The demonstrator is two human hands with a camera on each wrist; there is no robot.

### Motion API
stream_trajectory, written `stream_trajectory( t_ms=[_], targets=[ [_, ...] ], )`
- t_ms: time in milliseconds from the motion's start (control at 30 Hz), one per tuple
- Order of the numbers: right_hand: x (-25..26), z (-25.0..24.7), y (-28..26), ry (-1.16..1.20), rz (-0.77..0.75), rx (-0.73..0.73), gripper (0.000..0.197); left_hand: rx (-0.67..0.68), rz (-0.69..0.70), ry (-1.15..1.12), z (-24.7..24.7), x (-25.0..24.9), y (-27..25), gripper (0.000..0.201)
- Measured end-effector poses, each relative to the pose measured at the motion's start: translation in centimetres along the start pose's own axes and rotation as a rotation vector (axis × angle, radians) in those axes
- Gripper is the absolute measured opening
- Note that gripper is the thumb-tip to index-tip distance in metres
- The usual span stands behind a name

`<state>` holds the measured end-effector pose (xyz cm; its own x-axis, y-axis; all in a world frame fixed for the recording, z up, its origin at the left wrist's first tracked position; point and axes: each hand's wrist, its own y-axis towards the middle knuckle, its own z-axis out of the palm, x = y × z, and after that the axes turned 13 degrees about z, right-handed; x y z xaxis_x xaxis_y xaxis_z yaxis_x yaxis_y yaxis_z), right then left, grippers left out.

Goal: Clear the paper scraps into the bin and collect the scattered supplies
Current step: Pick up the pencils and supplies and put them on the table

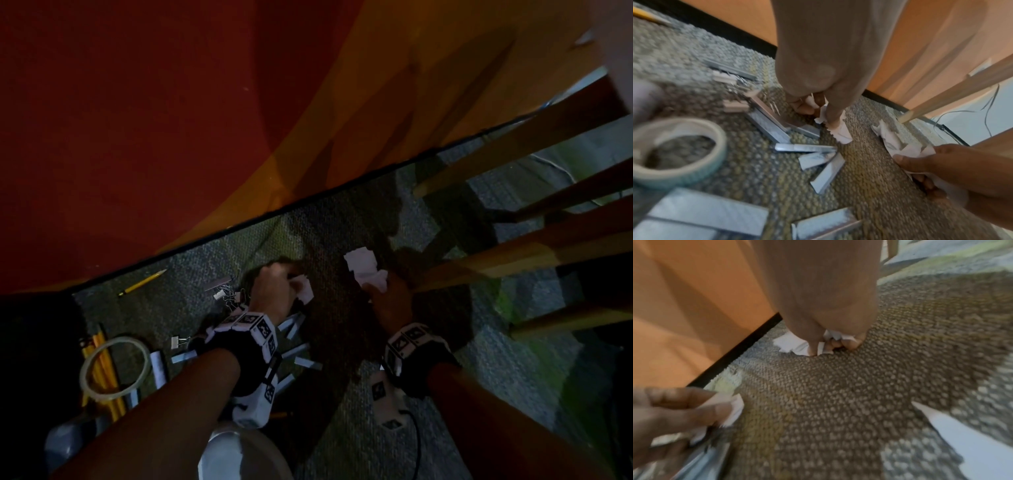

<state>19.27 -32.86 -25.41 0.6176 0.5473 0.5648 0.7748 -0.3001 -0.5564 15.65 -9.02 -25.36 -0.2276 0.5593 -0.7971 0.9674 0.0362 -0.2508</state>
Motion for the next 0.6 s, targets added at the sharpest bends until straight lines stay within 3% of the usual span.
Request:
stream_trajectory(
  t_ms=[133,233,333,467,600],
  targets=[
    [-0.1,0.0,0.1,-0.066,-0.017,0.02,0.028,-0.055,-0.039,-0.027,-1.1,0.4,-0.2,0.029],
    [0.8,0.0,-0.8,-0.054,-0.129,0.02,0.011,-0.084,0.003,-0.039,-2.5,0.0,-0.3,0.018],
    [1.6,0.0,-0.7,-0.066,-0.156,0.028,0.037,-0.094,0.052,-0.062,-3.9,-0.8,-0.7,0.017],
    [3.0,-0.5,-0.4,-0.047,-0.122,0.061,0.045,-0.103,0.074,-0.091,-5.6,-1.6,-1.4,0.013],
    [4.7,-0.1,0.7,-0.174,-0.061,0.21,0.099,-0.075,0.03,-0.125,-6.2,-0.6,-1.8,0.009]
  ],
)
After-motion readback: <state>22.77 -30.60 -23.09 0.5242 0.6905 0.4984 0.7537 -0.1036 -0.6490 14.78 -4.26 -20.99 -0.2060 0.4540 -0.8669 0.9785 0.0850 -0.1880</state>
